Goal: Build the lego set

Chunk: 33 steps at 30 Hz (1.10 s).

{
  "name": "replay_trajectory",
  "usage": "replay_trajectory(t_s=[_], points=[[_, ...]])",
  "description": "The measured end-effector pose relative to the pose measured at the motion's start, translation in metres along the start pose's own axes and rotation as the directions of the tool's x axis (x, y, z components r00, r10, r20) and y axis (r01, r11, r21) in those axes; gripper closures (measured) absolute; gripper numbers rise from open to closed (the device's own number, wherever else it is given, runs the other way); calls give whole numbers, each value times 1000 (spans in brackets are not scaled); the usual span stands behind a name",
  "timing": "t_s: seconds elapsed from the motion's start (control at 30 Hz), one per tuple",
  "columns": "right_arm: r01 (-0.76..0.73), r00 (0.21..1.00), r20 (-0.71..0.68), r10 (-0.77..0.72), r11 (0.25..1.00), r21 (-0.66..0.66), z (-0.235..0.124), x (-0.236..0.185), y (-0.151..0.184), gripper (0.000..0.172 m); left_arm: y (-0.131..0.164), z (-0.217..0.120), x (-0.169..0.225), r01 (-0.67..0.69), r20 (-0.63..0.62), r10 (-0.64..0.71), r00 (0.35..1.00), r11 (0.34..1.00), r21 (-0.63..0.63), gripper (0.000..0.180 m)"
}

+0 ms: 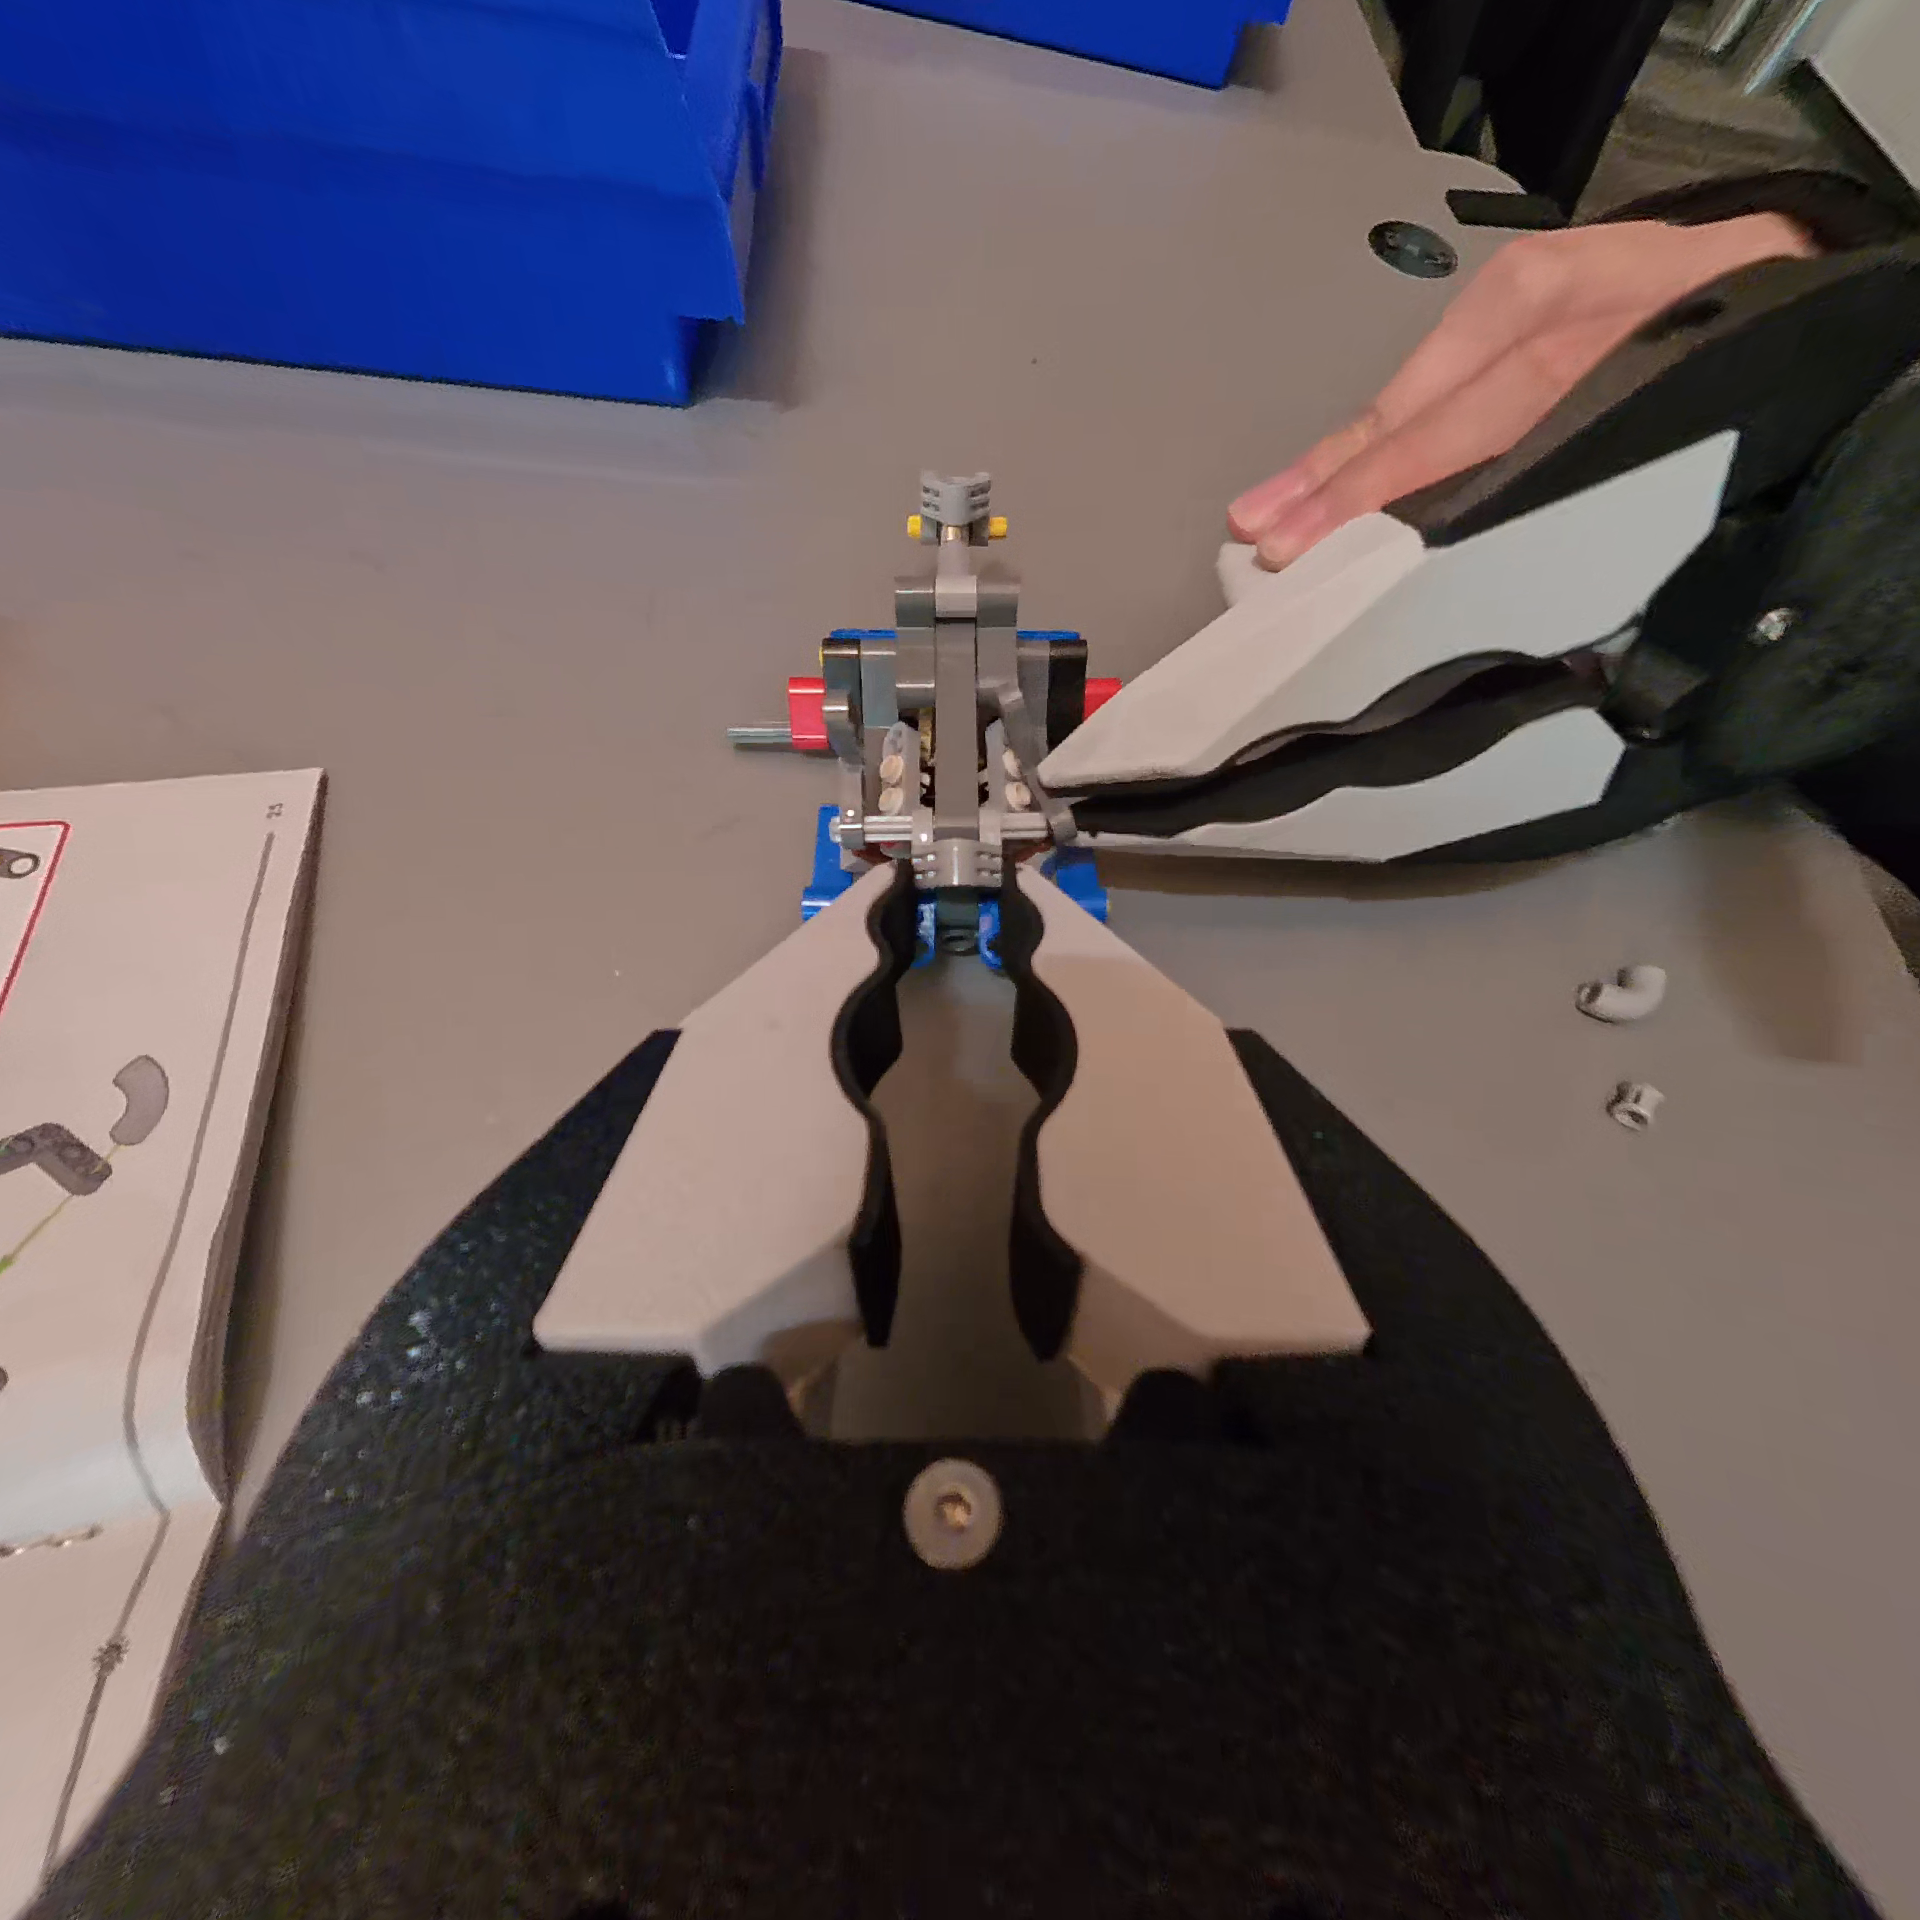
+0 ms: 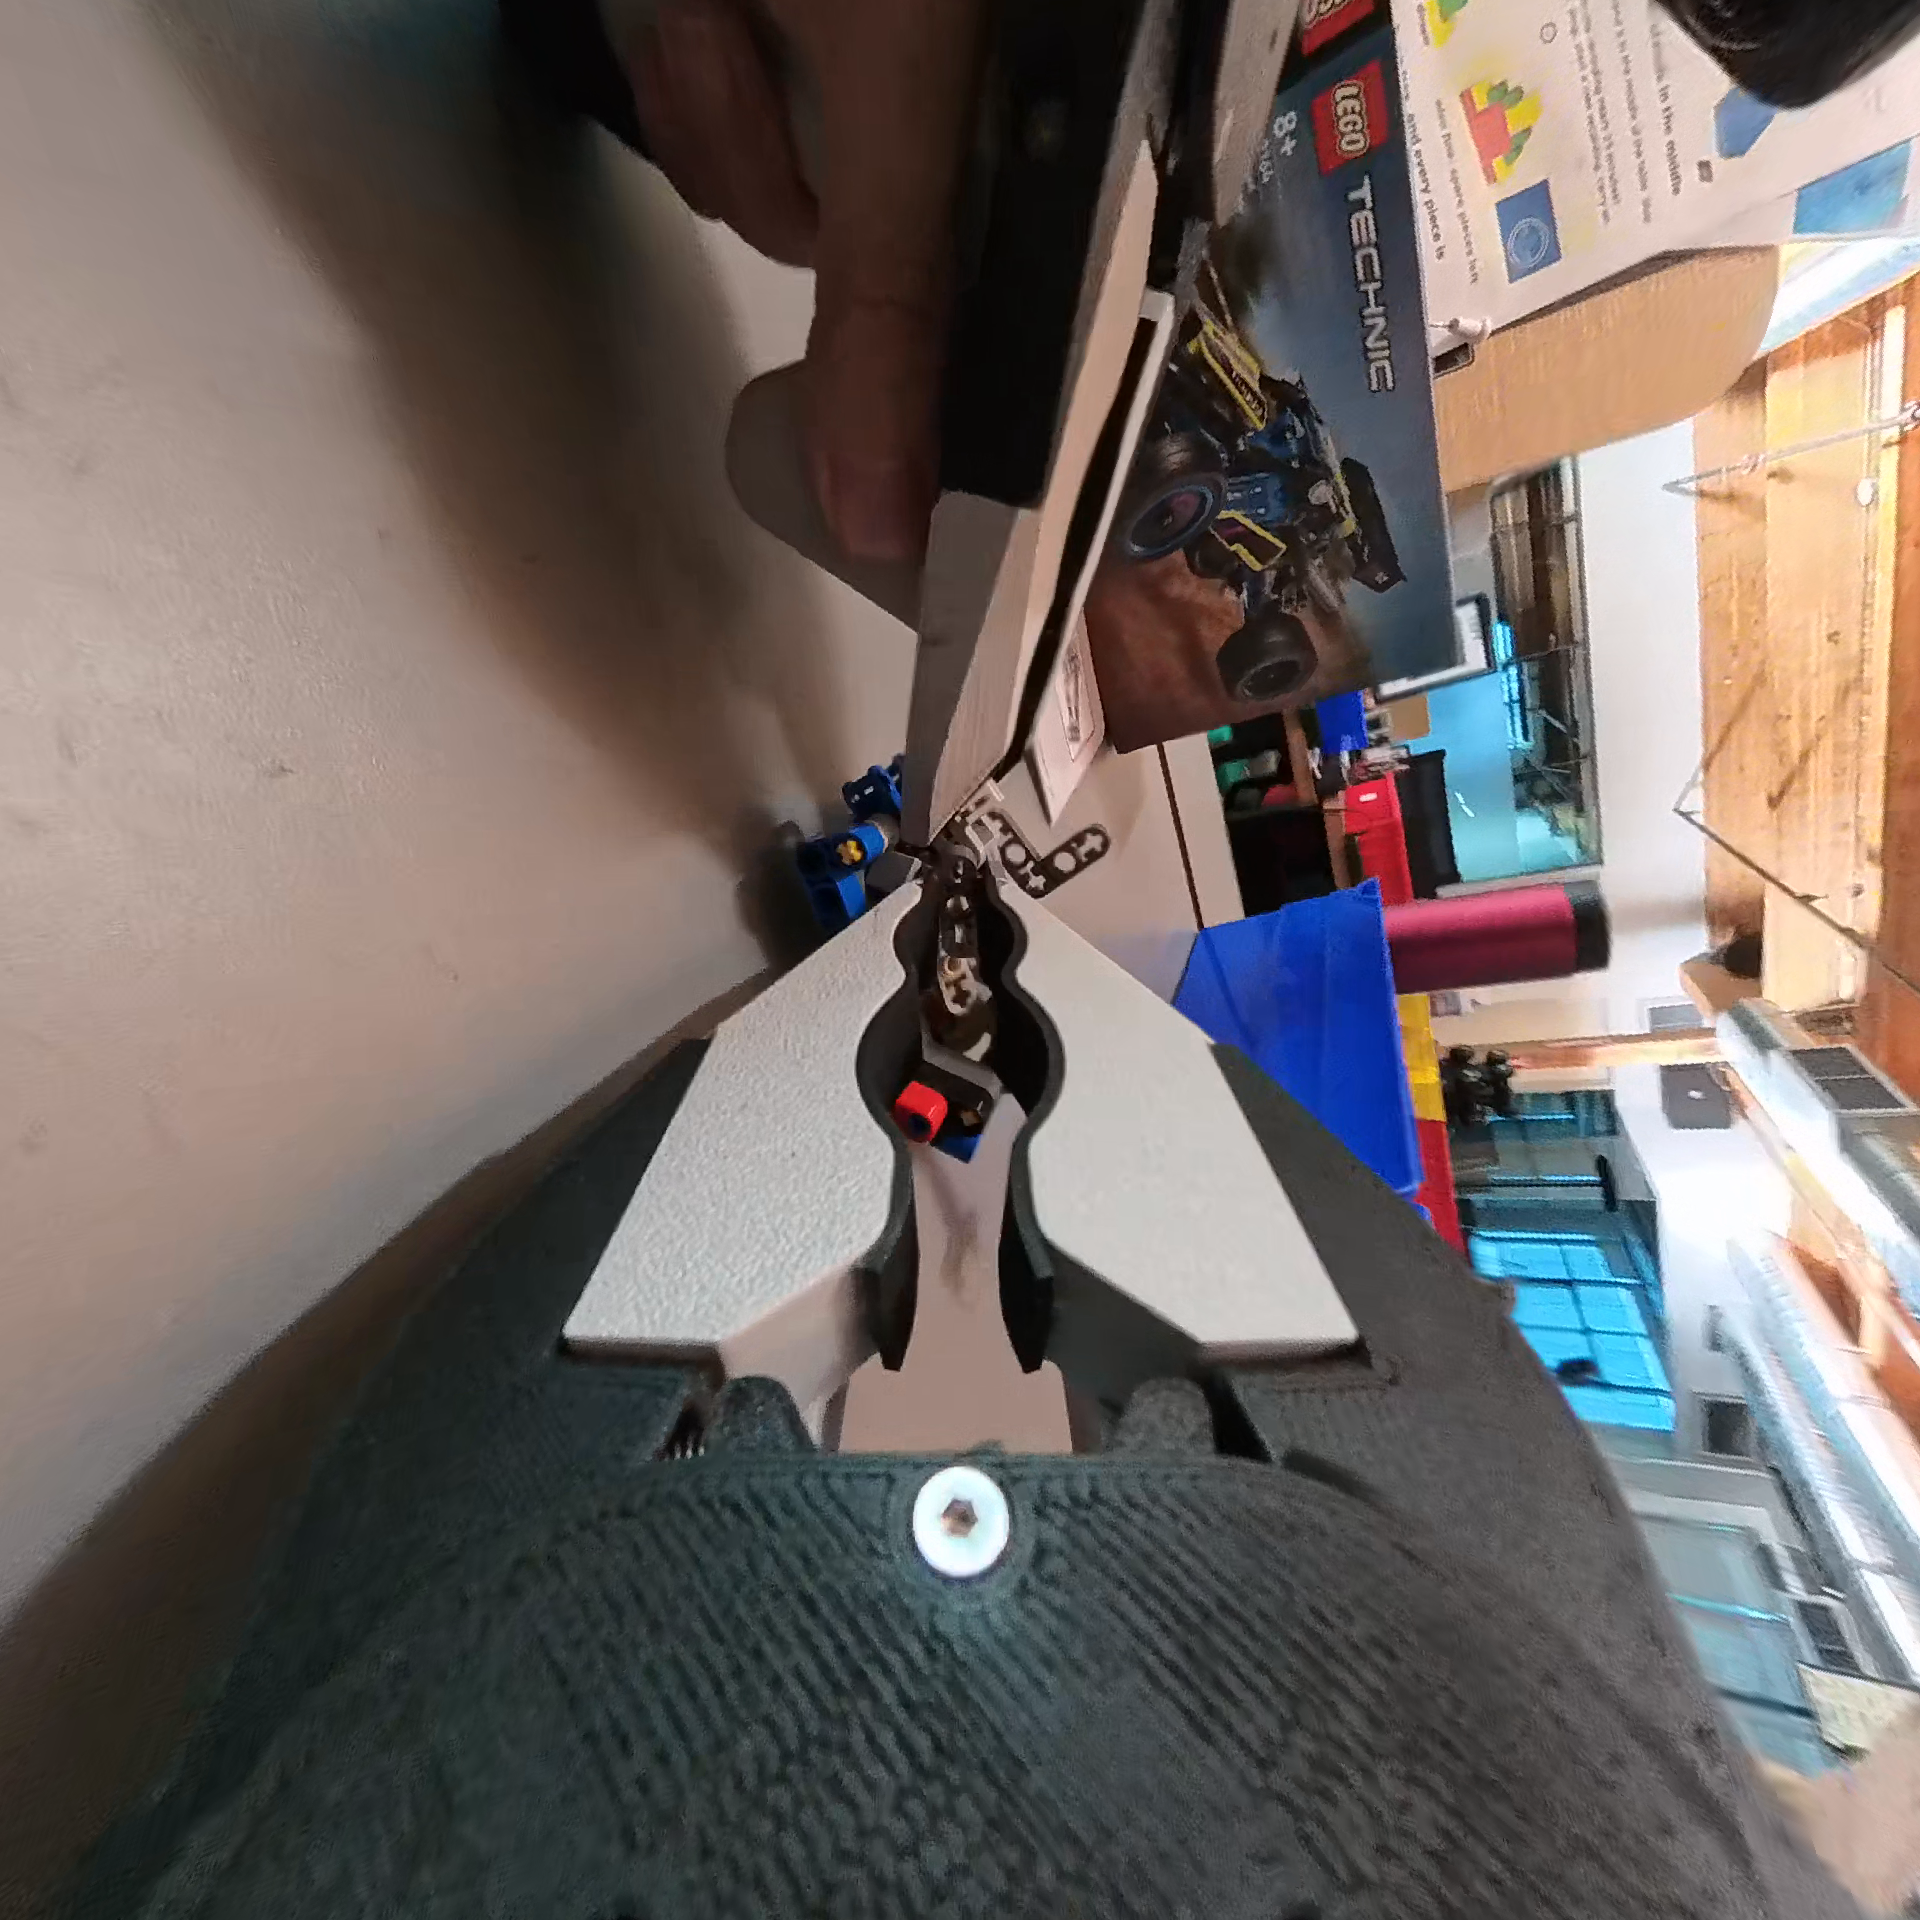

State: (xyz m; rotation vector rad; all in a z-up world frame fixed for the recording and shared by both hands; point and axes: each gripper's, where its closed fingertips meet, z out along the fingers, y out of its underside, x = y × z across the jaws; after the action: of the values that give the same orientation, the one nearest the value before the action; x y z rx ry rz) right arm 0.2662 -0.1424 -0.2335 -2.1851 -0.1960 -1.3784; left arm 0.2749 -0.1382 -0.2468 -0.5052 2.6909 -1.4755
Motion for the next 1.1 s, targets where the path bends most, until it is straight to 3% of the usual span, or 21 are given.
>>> replay_trajectory(t_s=[0.13,0.4,0.7,0.97,1.1], points=[[70,996,-42,-74,993,-92,2,3,5,167,-2,1,-3,47,90,-46,995,999,-11,168],[-43,998,-46,36,987,-154,7,4,4,167,-1,2,-8,89,161,-86,983,996,-13,168],[-14,999,-51,8,992,-127,7,6,8,167,-1,1,-8,166,89,-167,982,986,19,168],[35,997,-70,-46,987,-158,8,6,11,167,0,1,-5,140,58,-141,988,990,23,168],[-12,997,-75,1,990,-142,7,8,12,167,-5,1,-5,26,110,-30,994,999,37,168]])
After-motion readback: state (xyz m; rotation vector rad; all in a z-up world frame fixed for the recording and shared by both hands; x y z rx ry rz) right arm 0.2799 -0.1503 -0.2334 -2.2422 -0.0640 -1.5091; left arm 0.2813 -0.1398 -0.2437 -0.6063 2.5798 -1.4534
